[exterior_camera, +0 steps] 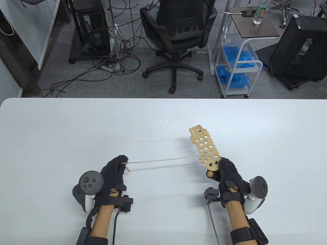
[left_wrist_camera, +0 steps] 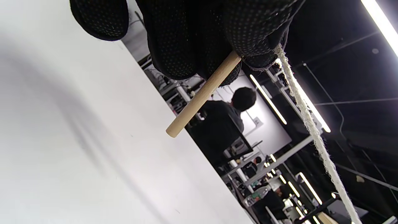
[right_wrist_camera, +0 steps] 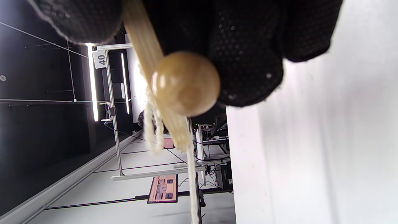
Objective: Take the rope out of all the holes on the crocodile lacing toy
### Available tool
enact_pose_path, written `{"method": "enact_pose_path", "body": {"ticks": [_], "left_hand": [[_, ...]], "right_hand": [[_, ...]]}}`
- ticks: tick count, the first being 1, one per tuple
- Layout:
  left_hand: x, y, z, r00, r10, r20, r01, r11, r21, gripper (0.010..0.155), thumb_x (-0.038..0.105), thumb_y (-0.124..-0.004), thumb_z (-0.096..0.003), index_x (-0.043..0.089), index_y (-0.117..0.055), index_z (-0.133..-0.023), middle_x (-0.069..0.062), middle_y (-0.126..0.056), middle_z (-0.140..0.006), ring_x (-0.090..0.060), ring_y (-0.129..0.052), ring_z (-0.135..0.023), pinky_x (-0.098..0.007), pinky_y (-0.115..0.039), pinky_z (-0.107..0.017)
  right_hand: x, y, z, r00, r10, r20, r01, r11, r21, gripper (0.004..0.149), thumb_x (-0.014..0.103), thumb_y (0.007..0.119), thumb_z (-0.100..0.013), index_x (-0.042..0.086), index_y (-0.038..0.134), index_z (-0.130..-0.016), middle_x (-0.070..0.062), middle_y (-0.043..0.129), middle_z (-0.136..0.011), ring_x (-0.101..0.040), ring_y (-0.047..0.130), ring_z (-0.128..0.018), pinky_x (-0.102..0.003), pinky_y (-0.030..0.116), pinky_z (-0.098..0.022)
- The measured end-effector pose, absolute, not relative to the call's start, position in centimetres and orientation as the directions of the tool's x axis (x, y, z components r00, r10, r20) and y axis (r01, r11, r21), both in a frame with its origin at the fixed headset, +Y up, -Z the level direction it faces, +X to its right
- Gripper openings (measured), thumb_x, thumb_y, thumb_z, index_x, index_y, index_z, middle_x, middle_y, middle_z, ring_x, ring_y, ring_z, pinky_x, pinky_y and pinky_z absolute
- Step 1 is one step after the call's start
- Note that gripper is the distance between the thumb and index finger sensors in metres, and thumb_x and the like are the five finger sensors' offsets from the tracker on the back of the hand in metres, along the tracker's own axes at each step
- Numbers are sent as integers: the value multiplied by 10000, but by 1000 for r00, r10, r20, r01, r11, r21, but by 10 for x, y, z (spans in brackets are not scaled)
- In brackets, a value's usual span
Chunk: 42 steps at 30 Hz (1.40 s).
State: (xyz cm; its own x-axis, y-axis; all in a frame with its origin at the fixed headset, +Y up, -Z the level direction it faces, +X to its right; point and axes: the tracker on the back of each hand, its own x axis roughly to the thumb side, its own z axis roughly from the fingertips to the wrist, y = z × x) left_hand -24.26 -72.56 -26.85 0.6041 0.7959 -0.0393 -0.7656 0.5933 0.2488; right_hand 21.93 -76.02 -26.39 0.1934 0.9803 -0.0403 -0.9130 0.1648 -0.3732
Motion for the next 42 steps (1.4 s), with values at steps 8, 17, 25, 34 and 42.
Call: {"method": "enact_pose_path", "body": {"ticks": [8, 17, 25, 34, 42], "left_hand": [[-259, -730, -268, 518, 850, -93, -799, 520, 301, 466, 301, -788, -507, 451, -762, -947, 49, -932, -918, -200, -910, -822, -594, -695, -685], [-270, -734, -265, 442, 887, -135, -818, 460, 346, 465, 309, -773, -516, 445, -732, -959, 72, -946, -889, -171, -935, -792, -571, -716, -679], [-273, -739, -266, 390, 907, -157, -837, 420, 351, 450, 334, -779, -510, 431, -745, -948, 78, -980, -837, -156, -967, -738, -557, -736, -665], [-238, -737, -270, 420, 906, -59, -879, 422, 223, 434, 412, -824, -467, 342, -825, -895, 67, -1039, -687, -155, -1006, -611, -556, -761, -629], [-203, -738, -268, 338, 941, 9, -940, 337, 49, 431, 396, -803, -484, 337, -813, -911, 67, -1034, -716, -158, -1002, -634, -557, -756, -634]], "right_hand": [[230, -763, -263, 233, 972, -43, -889, 194, -415, 525, 408, 783, -430, 55, 752, -817, -177, 956, -616, -359, 995, -437, -604, 766, -461], [241, -767, -260, 335, 942, -25, -829, 282, -482, 521, 413, 769, -438, 68, 734, -827, -163, 946, -633, -348, 992, -454, -597, 765, -472], [238, -773, -259, 424, 905, -19, -794, 362, -488, 518, 410, 770, -440, 69, 724, -828, -162, 938, -636, -348, 988, -459, -595, 762, -472], [201, -765, -263, 352, 935, -46, -898, 324, -299, 509, 394, 794, -434, 75, 725, -825, -159, 939, -638, -350, 988, -461, -597, 762, -470], [157, -756, -260, 304, 952, -41, -952, 302, -49, 490, 371, 790, -428, 81, 741, -820, -162, 945, -634, -358, 987, -460, -605, 757, -468]]}}
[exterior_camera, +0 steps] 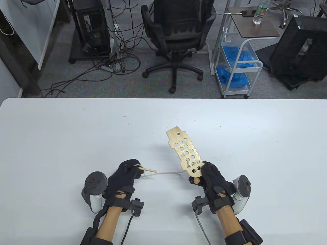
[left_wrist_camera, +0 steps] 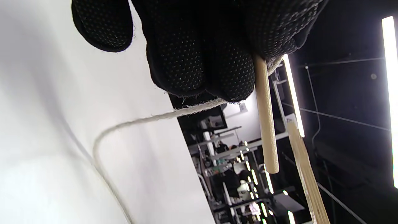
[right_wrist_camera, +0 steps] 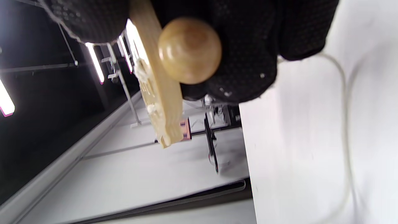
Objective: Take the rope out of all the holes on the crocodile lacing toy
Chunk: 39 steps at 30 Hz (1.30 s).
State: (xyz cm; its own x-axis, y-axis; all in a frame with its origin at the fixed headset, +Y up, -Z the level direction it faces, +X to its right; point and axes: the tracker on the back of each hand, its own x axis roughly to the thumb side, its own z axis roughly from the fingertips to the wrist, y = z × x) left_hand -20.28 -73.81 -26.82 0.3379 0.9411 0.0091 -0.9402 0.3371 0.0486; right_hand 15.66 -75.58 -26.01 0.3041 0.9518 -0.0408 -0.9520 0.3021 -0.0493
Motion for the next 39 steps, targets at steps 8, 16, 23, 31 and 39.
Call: {"method": "enact_pose_path", "body": {"ticks": [8, 16, 23, 31, 39], "left_hand": [[-190, -745, -269, 197, 980, -14, -977, 195, -85, 433, 339, -767, -508, 329, -790, -940, 57, -1016, -772, -173, -985, -689, -576, -733, -651], [-188, -751, -272, 13, 1000, -28, -980, 7, -198, 434, 319, -738, -528, 334, -760, -961, 67, -996, -799, -160, -971, -711, -576, -719, -667], [-180, -753, -273, -25, 998, -54, -957, -39, -288, 438, 302, -722, -531, 328, -752, -968, 61, -992, -806, -164, -969, -715, -584, -711, -671], [-175, -754, -272, -36, 995, -95, -939, -67, -338, 441, 288, -721, -534, 322, -754, -973, 54, -995, -804, -168, -969, -710, -590, -705, -672], [-165, -748, -270, 70, 997, -41, -922, 49, -385, 432, 345, -754, -525, 389, -806, -952, 31, -945, -875, -205, -917, -776, -615, -670, -685]], "right_hand": [[122, -748, -254, 292, 956, 10, -945, 287, 155, 485, 363, 799, -417, 79, 763, -808, -166, 958, -619, -365, 993, -446, -610, 761, -459], [115, -746, -252, 279, 960, 34, -939, 266, 216, 483, 362, 801, -416, 81, 768, -808, -165, 960, -620, -364, 995, -445, -612, 761, -460], [111, -744, -251, 289, 956, 44, -929, 269, 255, 483, 362, 803, -416, 82, 771, -808, -166, 963, -619, -365, 995, -444, -614, 760, -460], [107, -742, -251, 283, 957, 55, -920, 255, 298, 481, 363, 804, -415, 85, 776, -806, -162, 966, -617, -364, 998, -442, -614, 762, -458], [105, -742, -251, 251, 966, 62, -925, 220, 309, 483, 364, 805, -414, 83, 777, -806, -166, 966, -616, -367, 997, -441, -616, 761, -456]]}}
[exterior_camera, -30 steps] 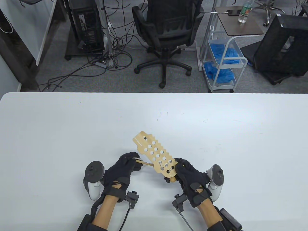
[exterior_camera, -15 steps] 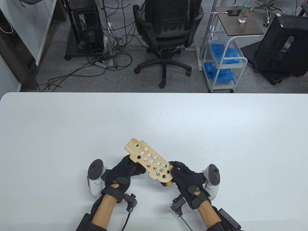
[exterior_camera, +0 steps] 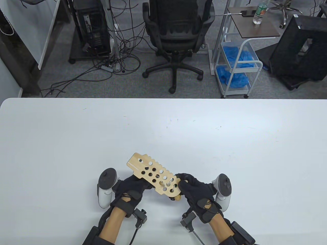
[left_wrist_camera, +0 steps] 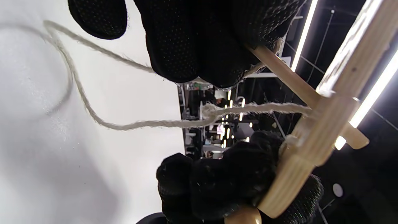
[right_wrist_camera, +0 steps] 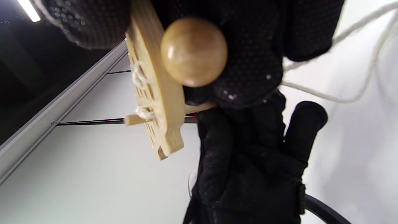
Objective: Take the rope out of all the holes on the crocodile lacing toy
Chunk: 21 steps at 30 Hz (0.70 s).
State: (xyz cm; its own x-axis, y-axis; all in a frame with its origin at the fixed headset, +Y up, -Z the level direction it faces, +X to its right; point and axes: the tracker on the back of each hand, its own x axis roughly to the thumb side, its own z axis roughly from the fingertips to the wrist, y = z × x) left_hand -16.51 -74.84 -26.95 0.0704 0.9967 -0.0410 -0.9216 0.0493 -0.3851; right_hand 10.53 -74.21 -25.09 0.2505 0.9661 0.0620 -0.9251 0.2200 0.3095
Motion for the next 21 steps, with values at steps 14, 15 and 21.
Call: {"method": "enact_pose_path", "body": {"ticks": [14, 15, 21], "left_hand": [[-153, -741, -265, -48, 998, 31, -887, -28, -460, 461, 282, -755, -536, 385, -787, -984, 25, -860, -981, -221, -842, -886, -644, -619, -717], [-152, -741, -265, -65, 997, 34, -880, -41, -474, 476, 268, -750, -538, 377, -774, -1000, 21, -843, -1003, -228, -826, -908, -650, -610, -721], [-147, -740, -264, -131, 991, 40, -848, -92, -522, 658, 394, -734, -541, 379, -490, -1151, -26, -710, -1150, -293, -707, -1024, -675, -566, -736]], "right_hand": [[115, -742, -253, 180, 979, 94, -956, 152, 252, 471, 348, 811, -408, 81, 782, -796, -169, 970, -619, -378, 996, -452, -623, 752, -467], [116, -741, -254, 177, 979, 100, -959, 149, 242, 470, 347, 810, -408, 83, 782, -796, -168, 968, -623, -378, 995, -457, -623, 751, -471], [124, -740, -254, 128, 982, 137, -983, 108, 146, 469, 341, 808, -403, 87, 781, -796, -170, 966, -634, -388, 990, -474, -629, 742, -479]]}}
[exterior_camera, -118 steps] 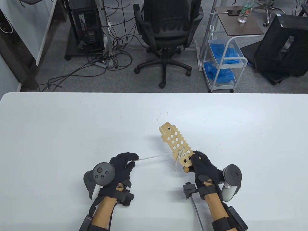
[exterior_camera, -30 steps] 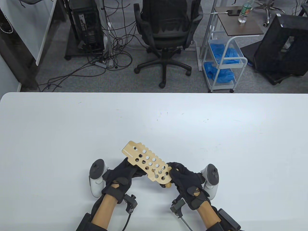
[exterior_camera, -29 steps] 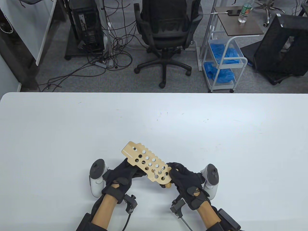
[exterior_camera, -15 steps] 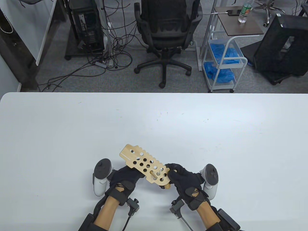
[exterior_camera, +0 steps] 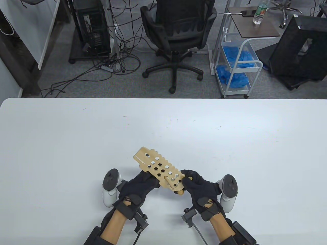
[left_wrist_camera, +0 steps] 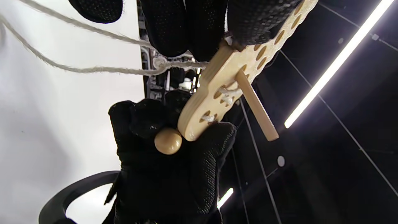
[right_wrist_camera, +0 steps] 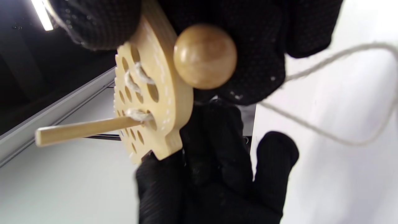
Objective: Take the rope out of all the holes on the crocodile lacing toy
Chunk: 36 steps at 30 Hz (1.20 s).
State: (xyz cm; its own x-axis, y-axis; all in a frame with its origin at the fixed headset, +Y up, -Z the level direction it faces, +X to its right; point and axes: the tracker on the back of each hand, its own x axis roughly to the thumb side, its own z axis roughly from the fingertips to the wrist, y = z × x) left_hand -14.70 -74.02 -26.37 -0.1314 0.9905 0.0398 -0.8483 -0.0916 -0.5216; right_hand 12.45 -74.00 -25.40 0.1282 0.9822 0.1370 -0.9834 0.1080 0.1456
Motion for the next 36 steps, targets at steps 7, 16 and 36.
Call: {"method": "enact_pose_path", "body": {"ticks": [7, 16, 36], "left_hand": [[-148, -741, -264, -135, 990, 28, -851, -102, -515, 709, 437, -728, -541, 347, -410, -1168, 60, -846, -1035, -259, -784, -977, -660, -596, -729], [-146, -745, -262, -22, 1000, -17, -865, -28, -502, 731, 528, -698, -543, 287, -426, -1177, 5, -821, -1056, -301, -754, -985, -677, -577, -720], [-139, -747, -260, 185, 983, -24, -815, 139, -562, 703, 474, -775, -522, 224, -546, -1138, 22, -934, -896, -242, -901, -815, -663, -620, -701]], "right_hand": [[121, -728, -249, -69, 956, 286, -988, -105, 115, 471, 345, 808, -401, 93, 776, -797, -166, 962, -641, -386, 990, -481, -631, 740, -486], [125, -725, -247, -141, 936, 324, -987, -158, 28, 464, 340, 815, -398, 92, 786, -790, -171, 964, -633, -389, 989, -474, -631, 739, -488], [123, -728, -245, -216, 918, 333, -973, -230, 3, 464, 344, 819, -399, 94, 788, -789, -171, 966, -628, -384, 991, -468, -628, 743, -488]]}}
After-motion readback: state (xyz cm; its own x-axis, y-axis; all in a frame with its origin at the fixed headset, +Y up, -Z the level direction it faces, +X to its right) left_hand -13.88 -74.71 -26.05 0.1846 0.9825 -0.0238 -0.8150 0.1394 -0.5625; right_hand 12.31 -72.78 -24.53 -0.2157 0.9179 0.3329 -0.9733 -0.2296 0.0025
